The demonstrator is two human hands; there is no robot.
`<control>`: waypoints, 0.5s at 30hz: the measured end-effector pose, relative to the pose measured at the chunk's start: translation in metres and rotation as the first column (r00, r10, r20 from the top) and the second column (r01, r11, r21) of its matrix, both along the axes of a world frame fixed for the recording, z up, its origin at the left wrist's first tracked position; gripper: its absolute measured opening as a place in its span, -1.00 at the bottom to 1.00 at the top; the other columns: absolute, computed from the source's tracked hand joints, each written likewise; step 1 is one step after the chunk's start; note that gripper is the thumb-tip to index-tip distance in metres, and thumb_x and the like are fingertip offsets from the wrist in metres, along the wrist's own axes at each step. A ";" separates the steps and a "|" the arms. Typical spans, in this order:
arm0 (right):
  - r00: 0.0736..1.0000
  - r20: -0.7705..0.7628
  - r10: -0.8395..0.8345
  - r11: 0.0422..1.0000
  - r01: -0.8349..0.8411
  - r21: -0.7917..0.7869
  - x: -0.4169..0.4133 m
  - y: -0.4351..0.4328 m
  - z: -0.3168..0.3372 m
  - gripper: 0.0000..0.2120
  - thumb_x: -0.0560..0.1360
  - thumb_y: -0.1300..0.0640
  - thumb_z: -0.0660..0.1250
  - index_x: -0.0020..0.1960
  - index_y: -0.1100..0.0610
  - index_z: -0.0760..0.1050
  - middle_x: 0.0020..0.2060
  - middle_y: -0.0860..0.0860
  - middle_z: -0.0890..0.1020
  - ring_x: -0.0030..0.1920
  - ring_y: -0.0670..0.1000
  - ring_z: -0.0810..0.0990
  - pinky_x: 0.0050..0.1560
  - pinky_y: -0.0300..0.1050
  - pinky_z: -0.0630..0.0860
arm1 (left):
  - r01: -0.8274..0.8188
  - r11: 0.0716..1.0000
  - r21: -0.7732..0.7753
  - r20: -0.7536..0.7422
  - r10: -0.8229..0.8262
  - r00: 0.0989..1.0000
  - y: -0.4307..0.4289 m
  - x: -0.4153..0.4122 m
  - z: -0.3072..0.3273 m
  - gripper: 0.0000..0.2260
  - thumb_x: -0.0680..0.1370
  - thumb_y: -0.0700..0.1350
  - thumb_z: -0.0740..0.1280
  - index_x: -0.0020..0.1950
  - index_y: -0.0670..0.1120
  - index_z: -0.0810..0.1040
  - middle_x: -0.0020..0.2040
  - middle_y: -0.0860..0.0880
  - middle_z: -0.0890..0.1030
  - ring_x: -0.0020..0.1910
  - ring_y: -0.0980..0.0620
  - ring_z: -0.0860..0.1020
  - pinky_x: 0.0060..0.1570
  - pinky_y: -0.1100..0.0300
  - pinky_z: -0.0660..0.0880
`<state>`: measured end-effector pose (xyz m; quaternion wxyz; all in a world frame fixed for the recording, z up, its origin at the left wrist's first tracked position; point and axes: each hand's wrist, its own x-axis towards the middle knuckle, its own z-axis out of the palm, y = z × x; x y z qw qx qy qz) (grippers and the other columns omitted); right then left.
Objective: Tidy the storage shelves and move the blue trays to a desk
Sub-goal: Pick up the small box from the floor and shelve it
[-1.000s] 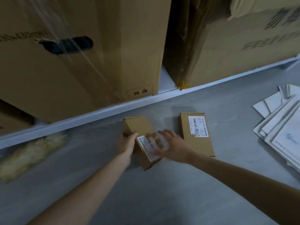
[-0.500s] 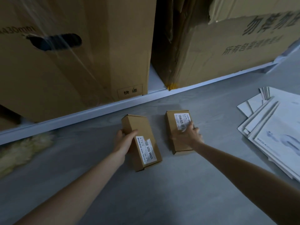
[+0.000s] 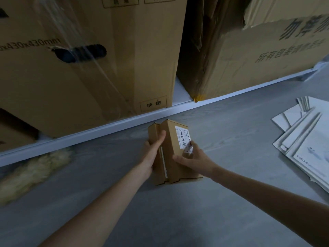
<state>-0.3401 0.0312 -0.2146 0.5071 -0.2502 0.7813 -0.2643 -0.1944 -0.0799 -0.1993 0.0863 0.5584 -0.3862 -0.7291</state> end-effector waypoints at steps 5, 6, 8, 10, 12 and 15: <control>0.992 0.125 0.014 0.998 -0.006 -0.070 0.025 0.035 0.066 -0.09 0.32 -0.24 0.54 0.50 -0.08 0.12 0.34 -0.12 0.45 0.23 -0.14 0.52 0.14 -0.29 0.53 | 0.041 0.992 -0.117 0.122 -0.026 0.992 0.029 0.014 0.062 -0.22 0.20 0.27 0.59 0.30 0.00 0.41 0.12 0.02 0.61 0.03 0.07 0.59 -0.09 0.12 0.55; 0.984 0.177 -0.003 0.997 0.017 -0.075 0.031 0.046 0.092 -0.23 0.42 -0.10 0.50 0.48 -0.13 0.13 0.27 -0.17 0.46 0.17 -0.19 0.53 0.04 -0.40 0.50 | 0.037 0.994 -0.107 0.137 -0.022 0.990 0.033 0.020 0.083 -0.30 0.26 0.23 0.57 0.29 0.00 0.43 0.07 0.05 0.62 -0.04 0.12 0.59 -0.23 0.19 0.49; 0.961 0.264 -0.087 0.991 0.110 -0.072 0.039 0.066 0.145 -0.21 0.46 -0.04 0.48 0.54 -0.17 0.11 0.27 -0.15 0.47 0.19 -0.14 0.54 0.05 -0.36 0.51 | 0.019 0.994 -0.111 0.145 -0.003 0.989 0.038 0.032 0.134 -0.40 0.31 0.22 0.53 0.25 0.02 0.48 0.04 0.05 0.65 -0.07 0.12 0.61 -0.30 0.24 0.44; 0.902 0.347 -0.258 0.963 0.268 0.018 0.049 0.080 0.205 -0.13 0.31 -0.22 0.52 0.52 -0.18 0.20 0.31 -0.07 0.52 0.25 -0.02 0.55 0.19 -0.09 0.54 | -0.038 0.997 -0.066 0.113 0.046 0.993 0.043 0.044 0.199 -0.40 0.27 0.23 0.52 0.22 0.00 0.54 0.02 0.01 0.69 -0.06 0.06 0.66 -0.24 0.20 0.53; 0.783 0.498 -0.372 0.928 0.334 0.167 0.060 0.090 0.275 -0.22 0.25 -0.32 0.48 0.39 -0.09 0.40 0.26 0.03 0.59 0.23 0.10 0.59 0.25 0.17 0.51 | -0.104 0.994 0.026 0.078 0.102 0.992 0.047 0.056 0.272 -0.32 0.20 0.24 0.51 0.24 -0.04 0.56 0.05 -0.04 0.71 0.01 -0.02 0.68 -0.02 0.04 0.61; 0.664 0.628 -0.405 0.907 0.378 0.185 0.079 0.103 0.391 -0.45 0.37 -0.16 0.46 0.27 0.04 0.50 0.17 0.12 0.63 0.17 0.15 0.63 0.21 0.21 0.55 | -0.101 0.993 0.066 0.001 0.101 0.995 0.060 0.075 0.385 -0.28 0.20 0.20 0.52 0.30 -0.03 0.52 0.14 -0.04 0.69 0.13 -0.05 0.65 0.18 -0.06 0.55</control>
